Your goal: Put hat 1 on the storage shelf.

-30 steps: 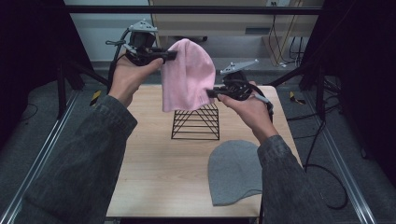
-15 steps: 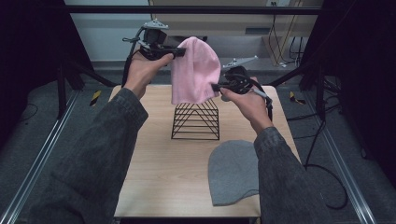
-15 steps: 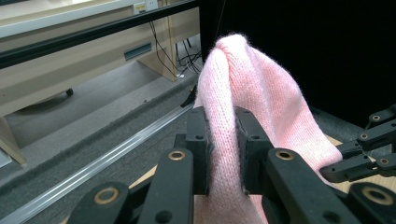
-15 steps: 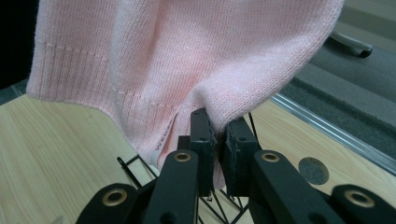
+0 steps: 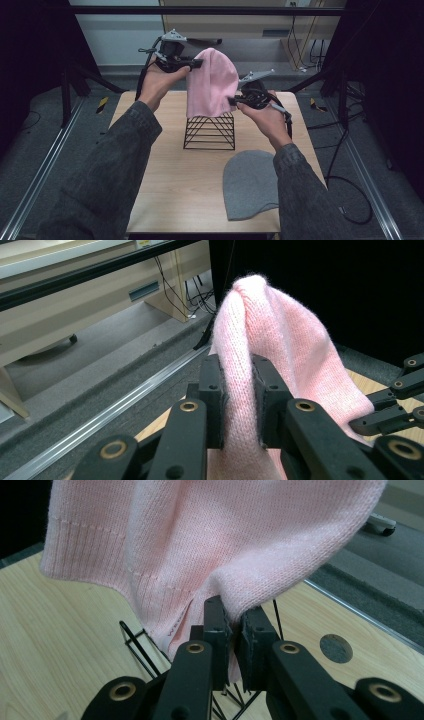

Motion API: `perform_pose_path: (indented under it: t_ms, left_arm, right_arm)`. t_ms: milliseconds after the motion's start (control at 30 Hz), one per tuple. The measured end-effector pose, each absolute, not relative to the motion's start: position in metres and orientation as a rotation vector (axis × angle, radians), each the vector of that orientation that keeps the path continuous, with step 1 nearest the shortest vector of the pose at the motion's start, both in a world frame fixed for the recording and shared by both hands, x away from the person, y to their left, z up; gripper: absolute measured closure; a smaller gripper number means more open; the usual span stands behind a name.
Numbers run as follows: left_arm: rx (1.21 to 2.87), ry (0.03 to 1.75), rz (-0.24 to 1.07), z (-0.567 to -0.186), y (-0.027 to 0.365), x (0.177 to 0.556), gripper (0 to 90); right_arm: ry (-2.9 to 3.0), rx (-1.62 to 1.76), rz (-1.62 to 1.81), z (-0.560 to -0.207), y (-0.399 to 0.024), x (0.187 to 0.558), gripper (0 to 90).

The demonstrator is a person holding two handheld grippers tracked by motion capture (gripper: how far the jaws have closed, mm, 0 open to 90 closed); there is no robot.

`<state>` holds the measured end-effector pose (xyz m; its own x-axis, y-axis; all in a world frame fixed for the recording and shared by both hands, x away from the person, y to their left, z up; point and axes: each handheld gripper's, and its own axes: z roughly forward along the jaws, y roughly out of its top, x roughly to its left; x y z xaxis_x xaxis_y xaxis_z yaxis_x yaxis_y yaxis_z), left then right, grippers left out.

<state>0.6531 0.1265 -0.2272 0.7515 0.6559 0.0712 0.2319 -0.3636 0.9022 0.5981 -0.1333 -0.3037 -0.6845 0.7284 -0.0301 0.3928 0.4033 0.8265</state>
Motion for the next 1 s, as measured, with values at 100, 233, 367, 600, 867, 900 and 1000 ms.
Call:
perform_pose_path:
  t_ms: [100,233,367,600,867,900,1000]
  left_arm:
    - [1.943,0.663,0.541,-0.232,0.126,0.652,77.4]
    - [1.937,0.647,0.543,-0.239,0.125,0.648,77.4]
    - [1.944,0.638,0.555,-0.247,0.125,0.642,77.4]
    - [1.965,0.624,0.572,-0.258,0.127,0.632,77.4]
    - [1.984,0.606,0.597,-0.266,0.127,0.613,77.4]
    - [2.0,0.601,0.602,-0.267,0.127,0.611,77.5]
    - [2.008,0.592,0.6,-0.271,0.126,0.609,77.5]
  right_arm:
    - [2.281,0.955,1.156,-0.309,-0.134,0.596,83.7]
    - [2.274,0.935,1.132,-0.317,-0.134,0.593,83.7]
    - [2.275,0.932,1.115,-0.326,-0.133,0.59,83.7]
    - [2.294,0.921,1.058,-0.341,-0.131,0.586,83.7]
    - [2.302,0.954,1.038,-0.355,-0.132,0.584,83.7]
    - [2.306,0.954,1.031,-0.357,-0.131,0.584,83.7]
    - [2.317,0.965,1.025,-0.361,-0.13,0.584,83.7]
